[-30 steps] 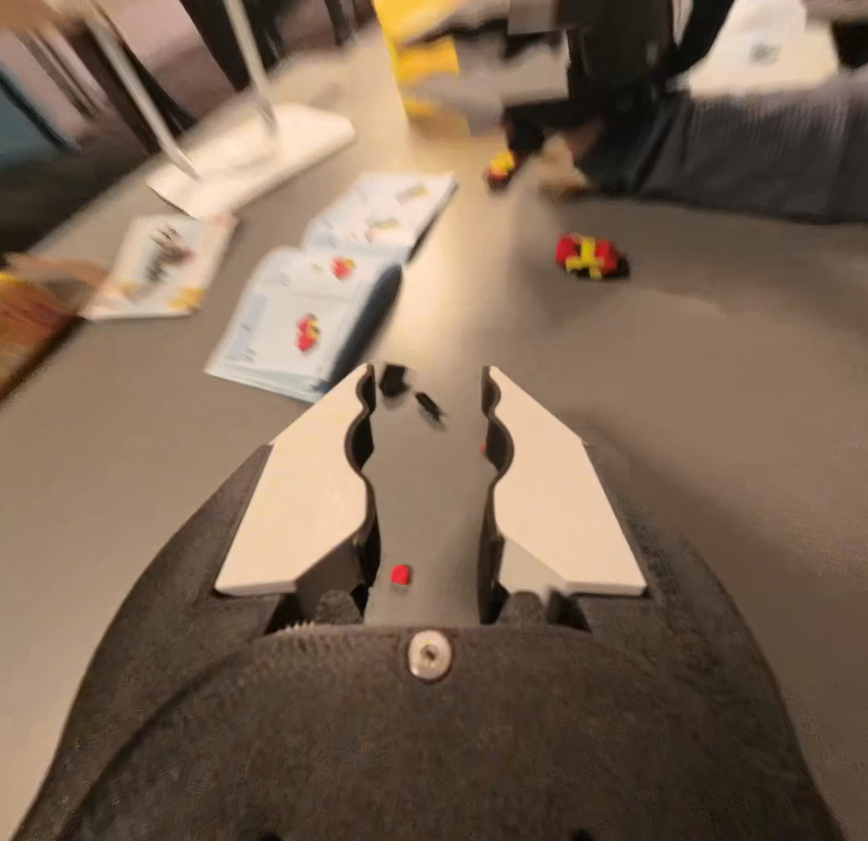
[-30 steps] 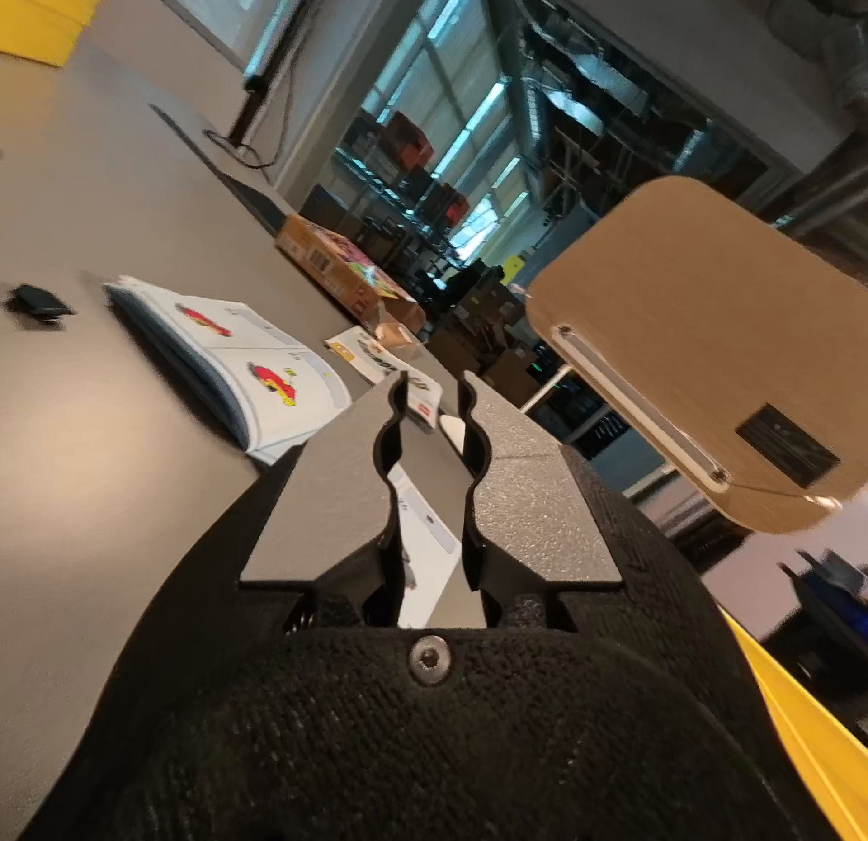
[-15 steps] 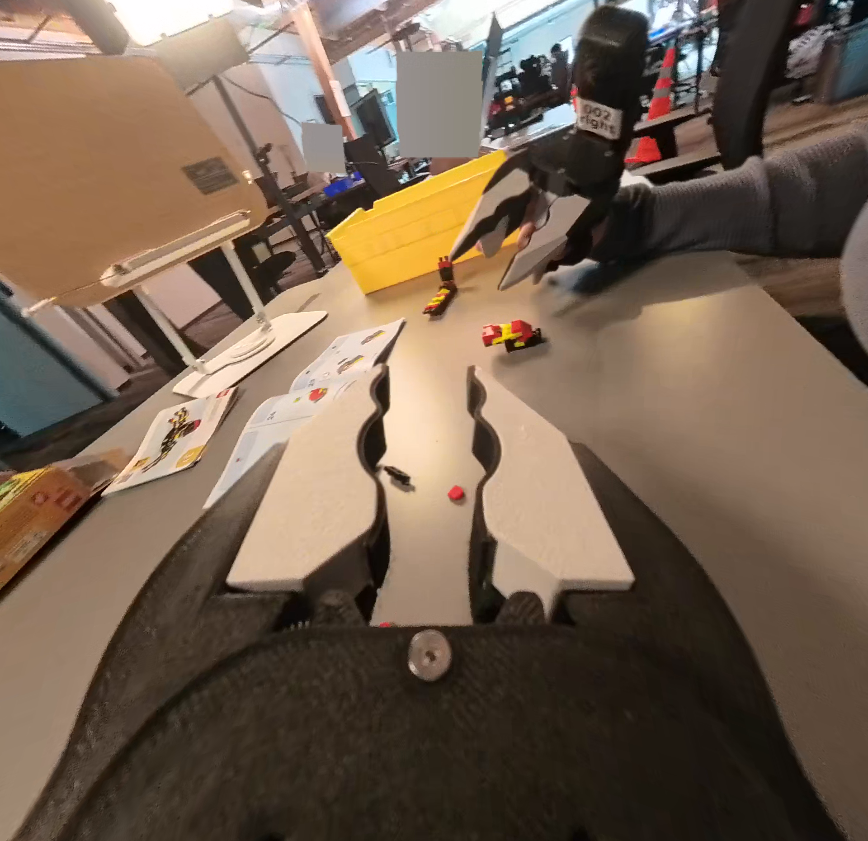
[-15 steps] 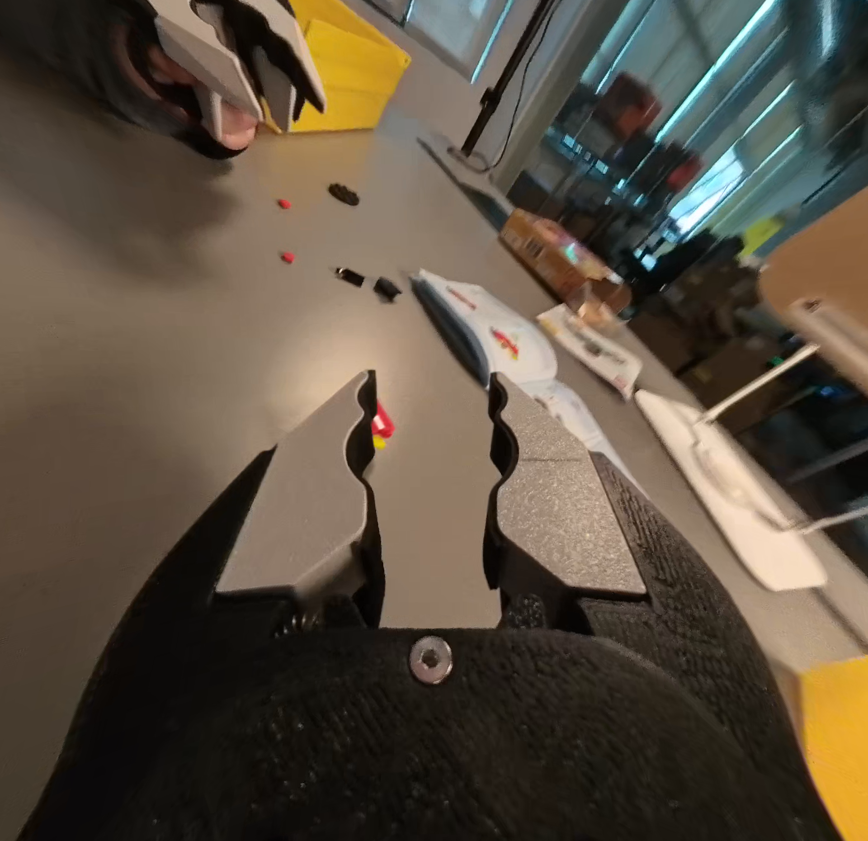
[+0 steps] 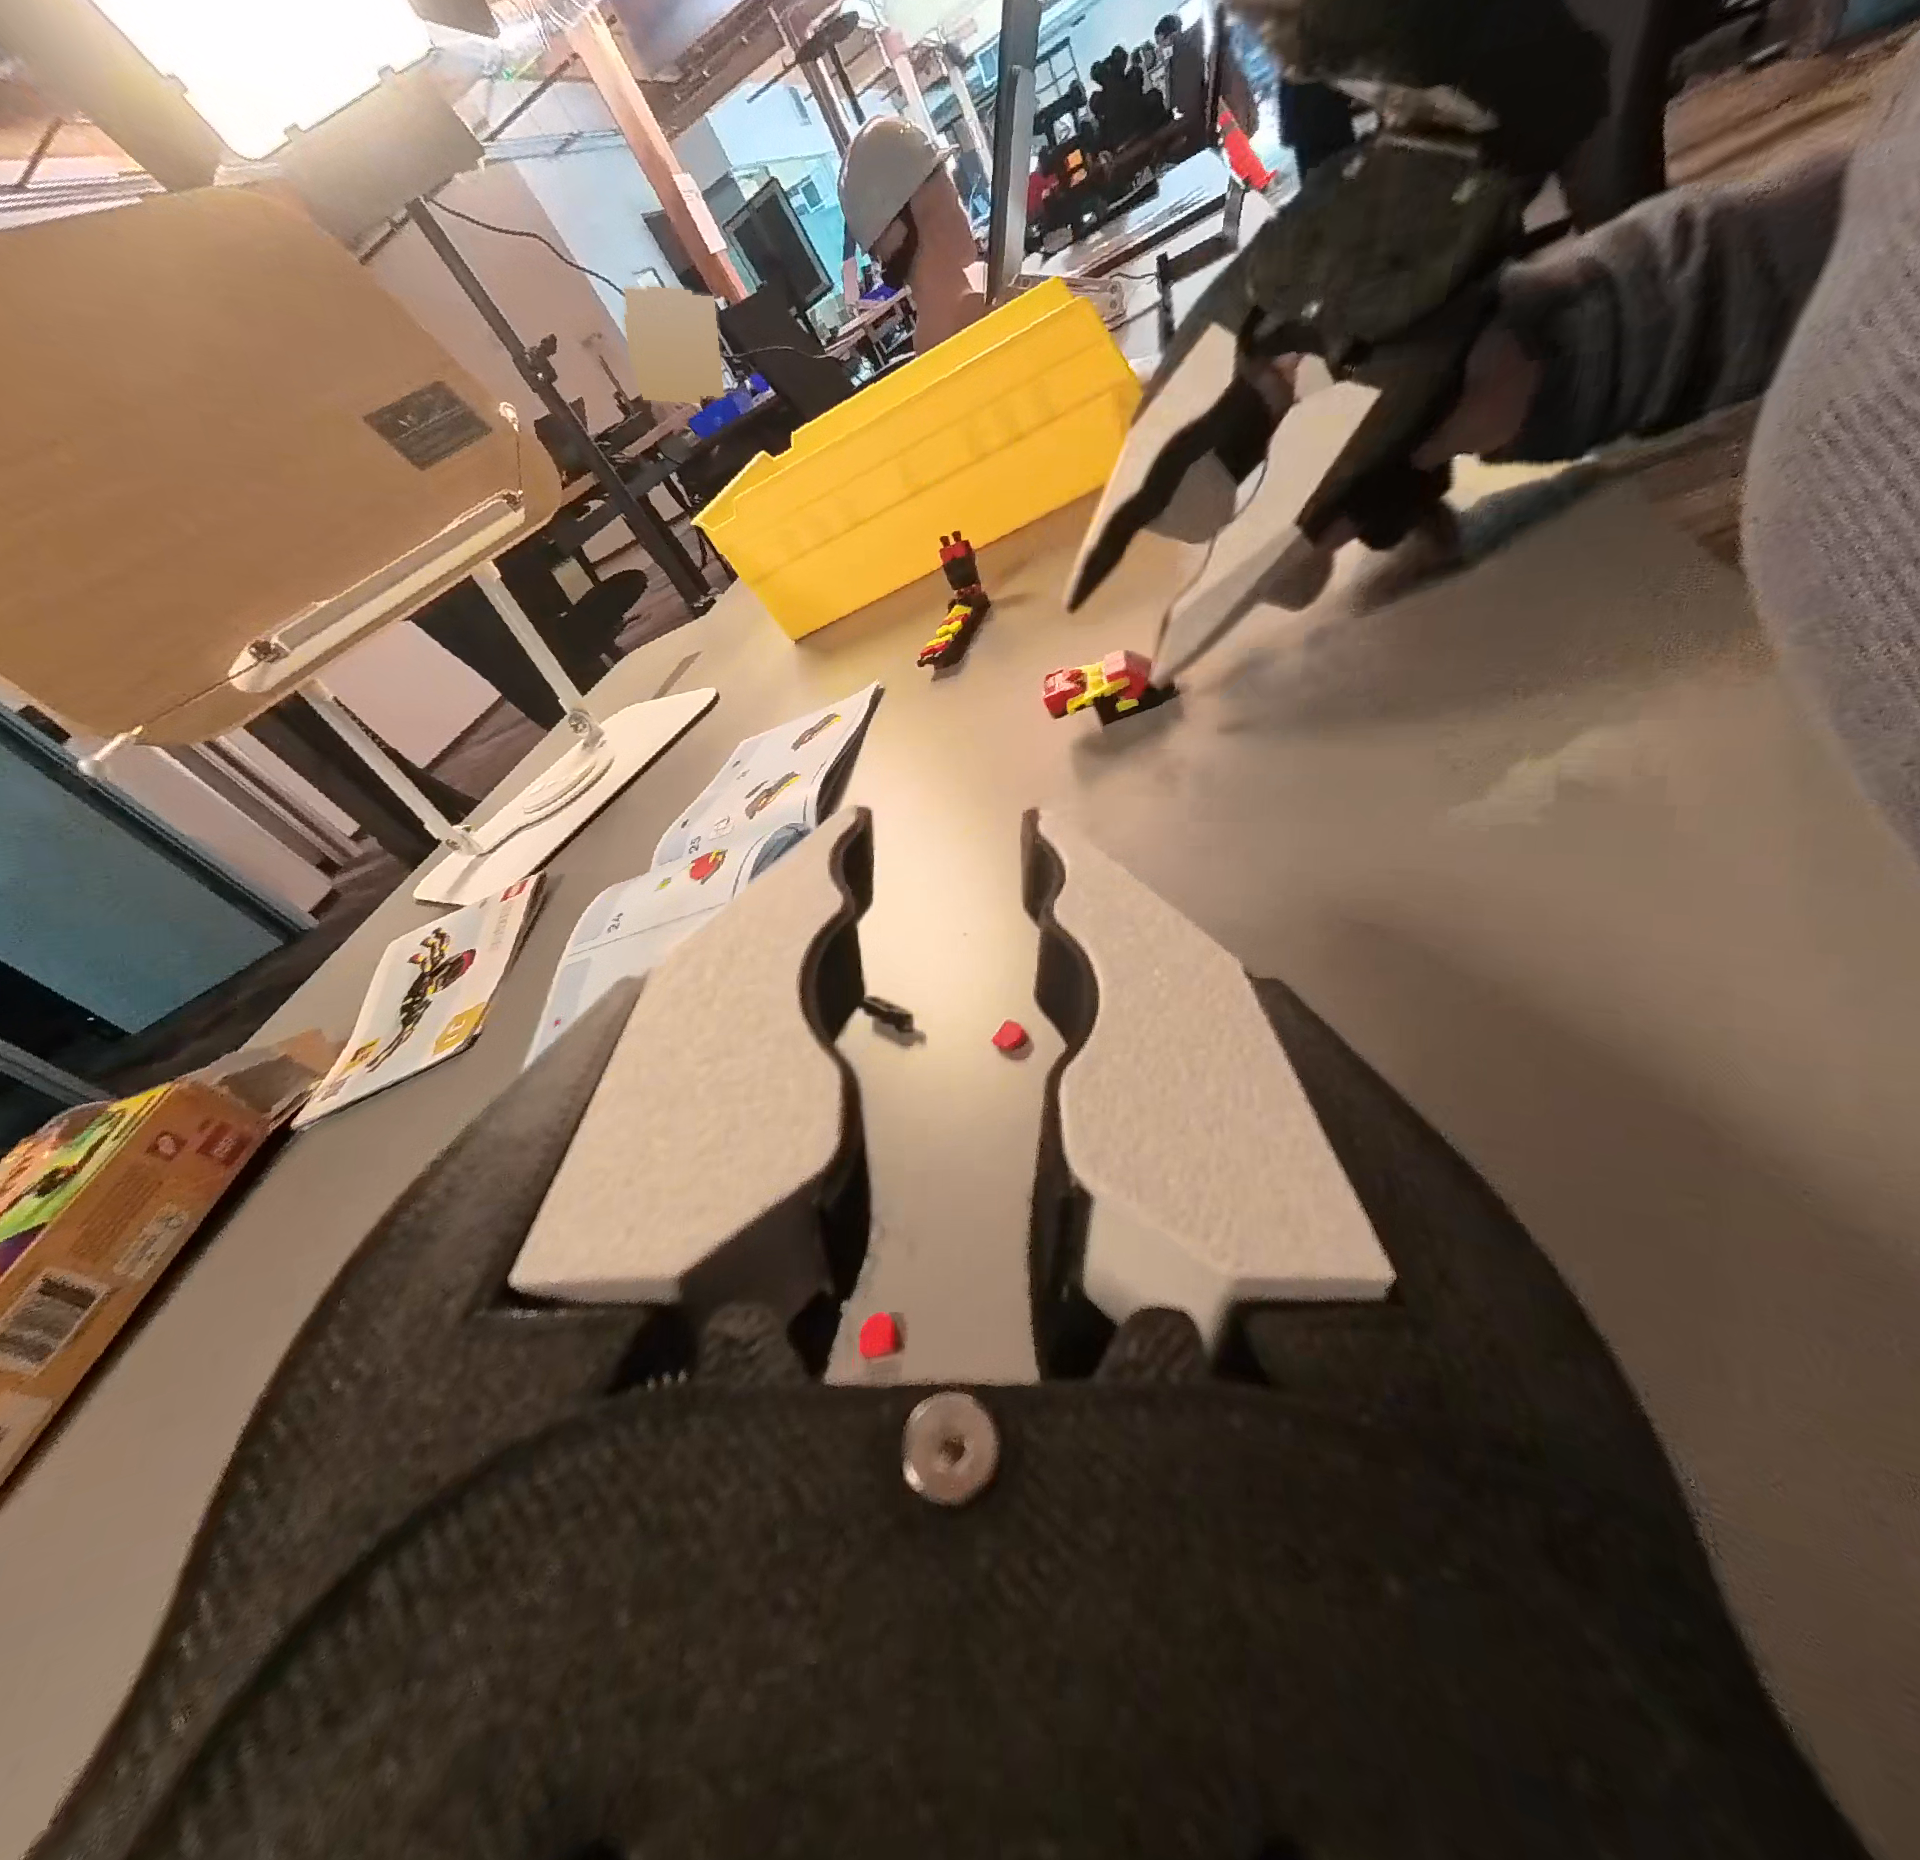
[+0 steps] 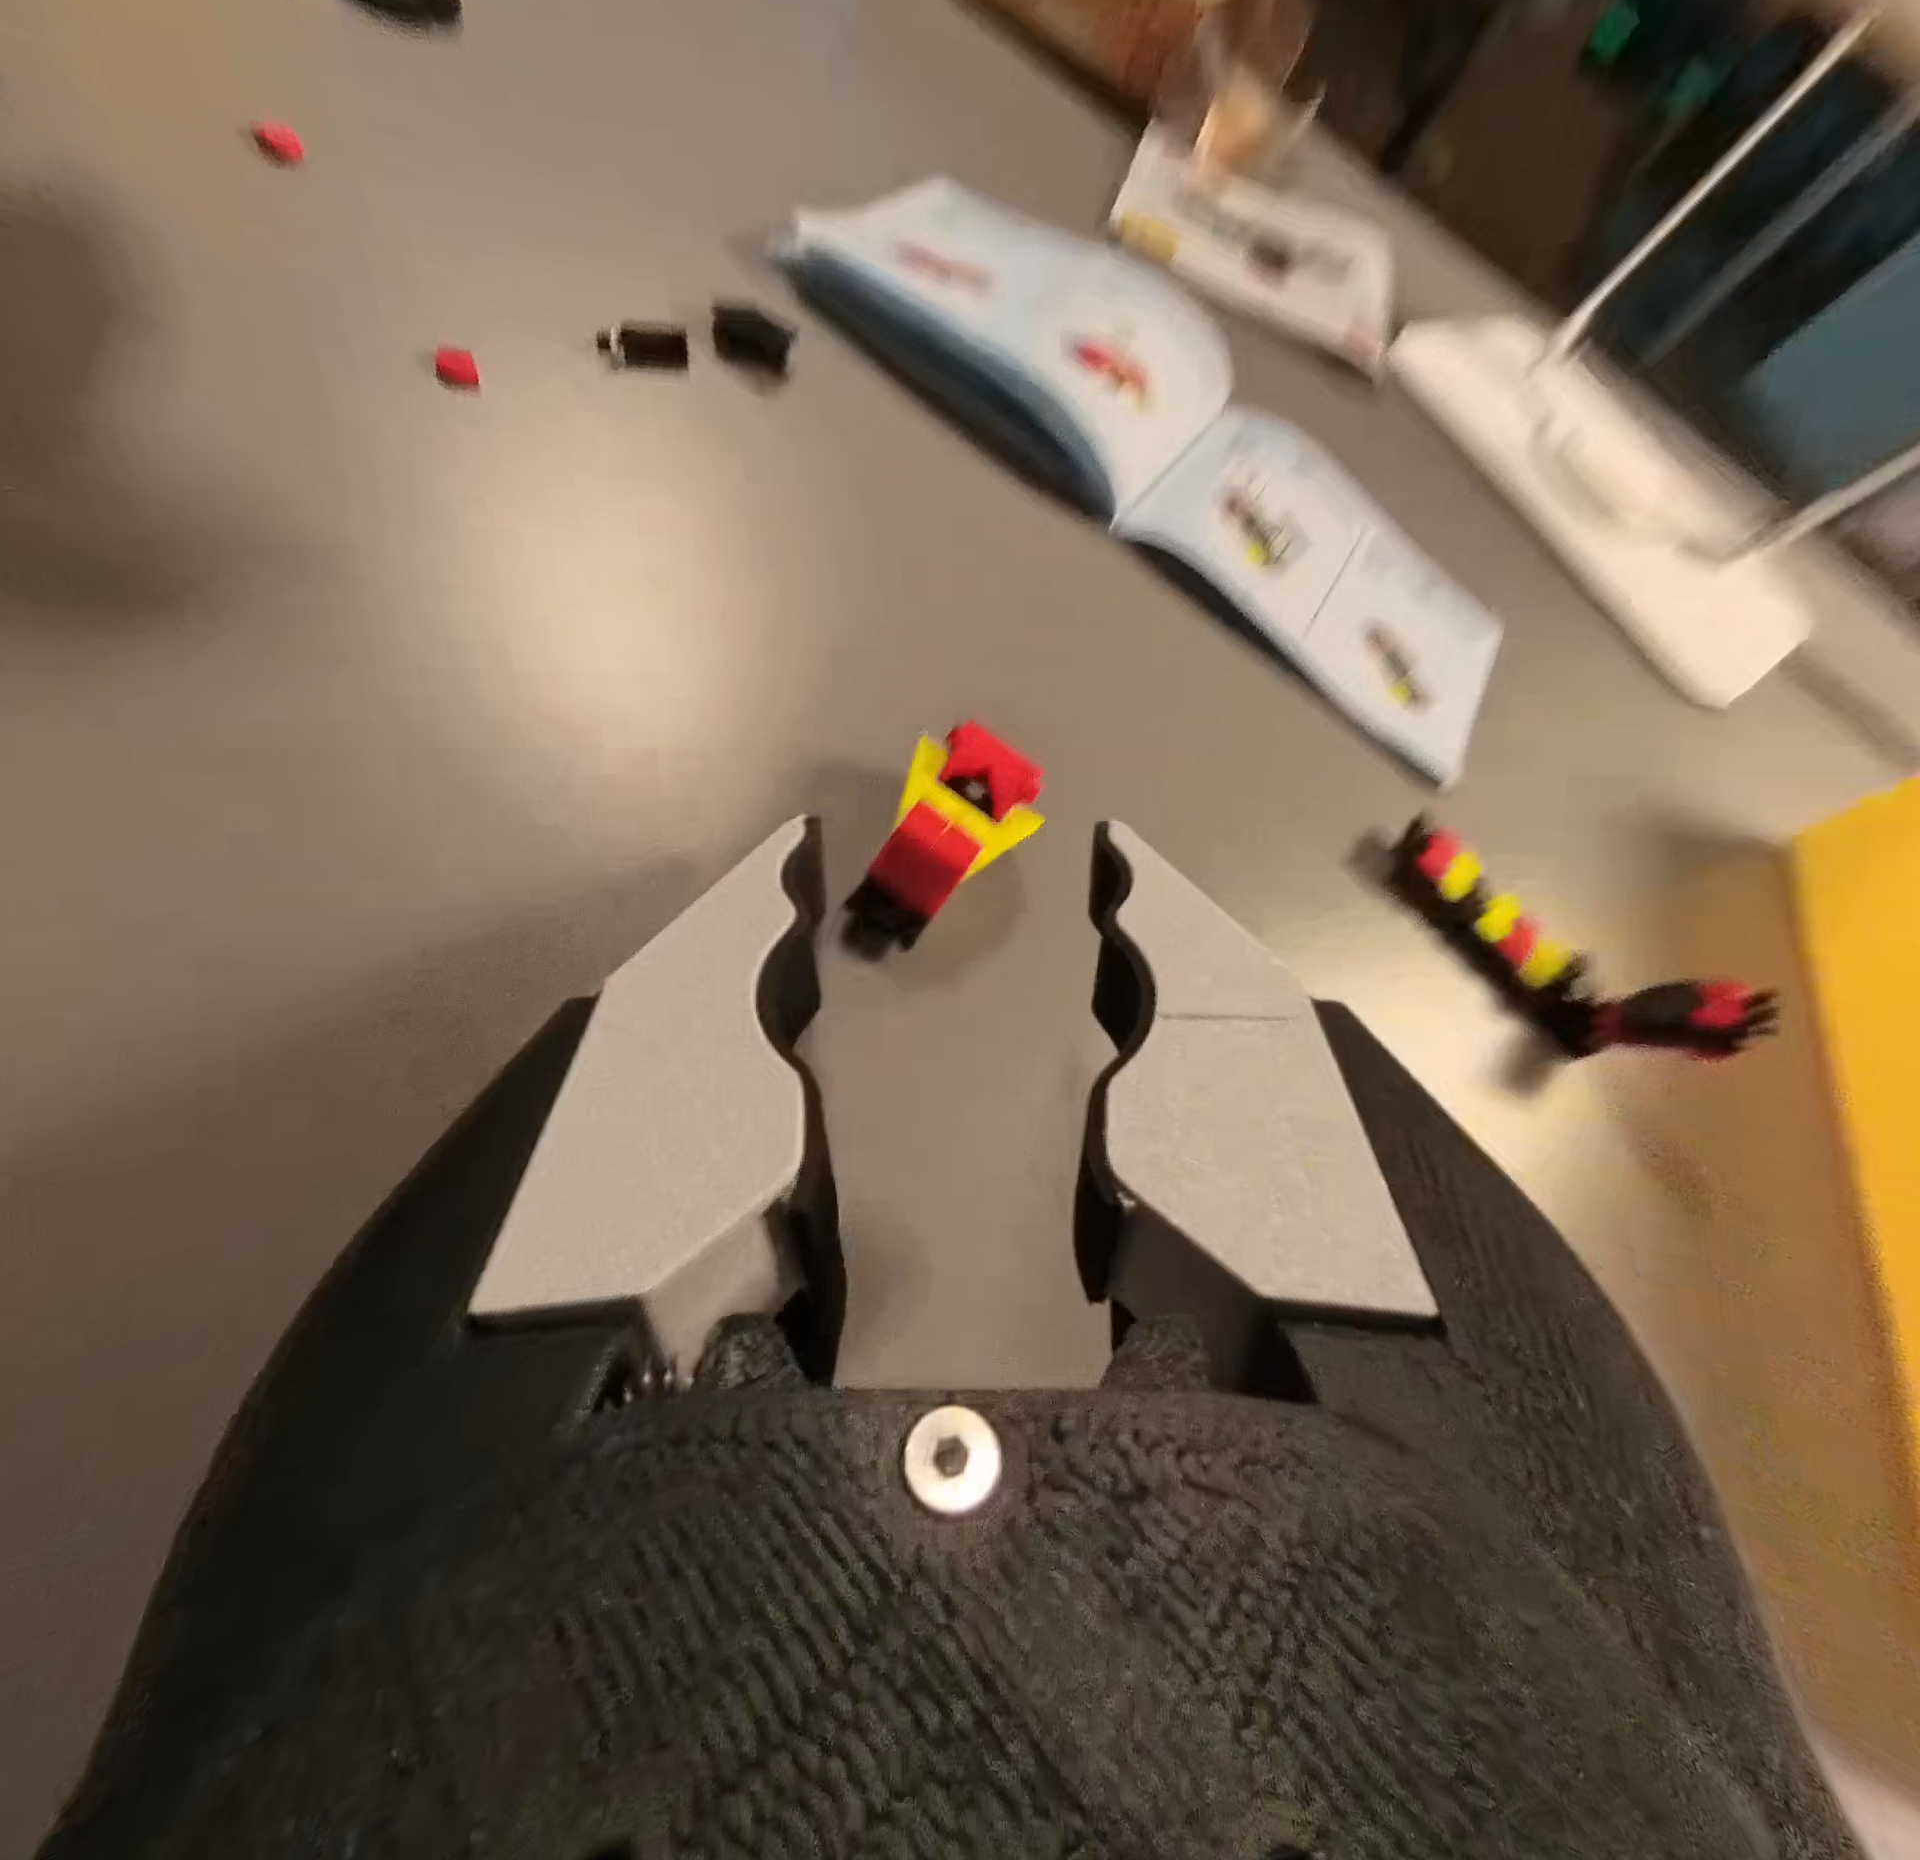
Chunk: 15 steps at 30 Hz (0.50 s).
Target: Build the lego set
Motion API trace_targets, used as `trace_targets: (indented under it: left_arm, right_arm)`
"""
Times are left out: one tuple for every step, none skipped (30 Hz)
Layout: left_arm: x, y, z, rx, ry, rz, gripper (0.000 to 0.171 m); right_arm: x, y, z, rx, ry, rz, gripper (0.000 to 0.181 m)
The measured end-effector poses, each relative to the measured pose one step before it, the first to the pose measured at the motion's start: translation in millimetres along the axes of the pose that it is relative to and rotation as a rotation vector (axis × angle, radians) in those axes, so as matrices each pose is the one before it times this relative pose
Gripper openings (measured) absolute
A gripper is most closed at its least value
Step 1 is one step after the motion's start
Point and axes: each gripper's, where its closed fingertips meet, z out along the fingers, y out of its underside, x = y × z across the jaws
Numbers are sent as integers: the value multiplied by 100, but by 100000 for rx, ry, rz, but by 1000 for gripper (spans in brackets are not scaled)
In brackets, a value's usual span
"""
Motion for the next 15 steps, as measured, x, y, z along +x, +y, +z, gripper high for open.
trace_targets:
  left_arm:
    - [-25, 71, -127, -342, -476, 975, 27]
    - [-34, 93, -118, -428, -398, 895, 27]
    - [-43, 78, -120, -429, -549, 836, 27]
    - [-68, 51, -144, -246, -630, 870, 27]
    - [-61, 54, -154, -202, -630, 838, 26]
    - [-116, 39, -194, -221, -905, 753, 26]
    - [-119, 23, -231, -112, -1098, 798, 26]
    - [-168, -2, -269, -4, -1452, 1090, 26]
    - [-207, 17, -287, -98, -1806, 1533, 25]
    - [-342, 79, -289, -482, -2586, 1757, 25]
    - [-423, 145, -273, -837, -2980, 1832, 24]
    - [-453, 196, -280, -945, -2908, 1579, 22]
    - [-421, 229, -236, -967, -2373, 1025, 21]
    - [-401, 234, -218, -1016, -2026, 279, 20]
    - [-391, 240, -211, -1229, -1892, -328, 20]
  right_arm:
    - [-191, 694, 300, -5761, -1904, 5214, 50]
    - [46, 414, 249, -3676, -850, 5309, 50]
    - [-8, 69, 147, -1127, -1252, 3992, 49]
    - [78, 63, 126, -1057, -205, 2638, 46]
    - [53, 6, 122, -673, 417, 1221, 41]
    - [-69, -94, 124, -96, 401, -427, 35]
    - [-191, -155, 148, 30, 52, -1394, 29]
    - [-207, -133, 158, -153, 188, -1353, 24]
    - [-204, -185, 132, 200, 93, -709, 23]
    - [-262, -146, 102, 112, -473, -445, 23]
    - [-233, -98, 62, -11, -414, -422, 21]
    - [-205, -51, 4, -17, 13, -566, 15]
    - [-277, -82, -66, 377, -72, -404, 15]
    - [-367, -102, -124, 569, -243, 97, 15]
    - [-440, -100, -170, 638, -518, 488, 14]
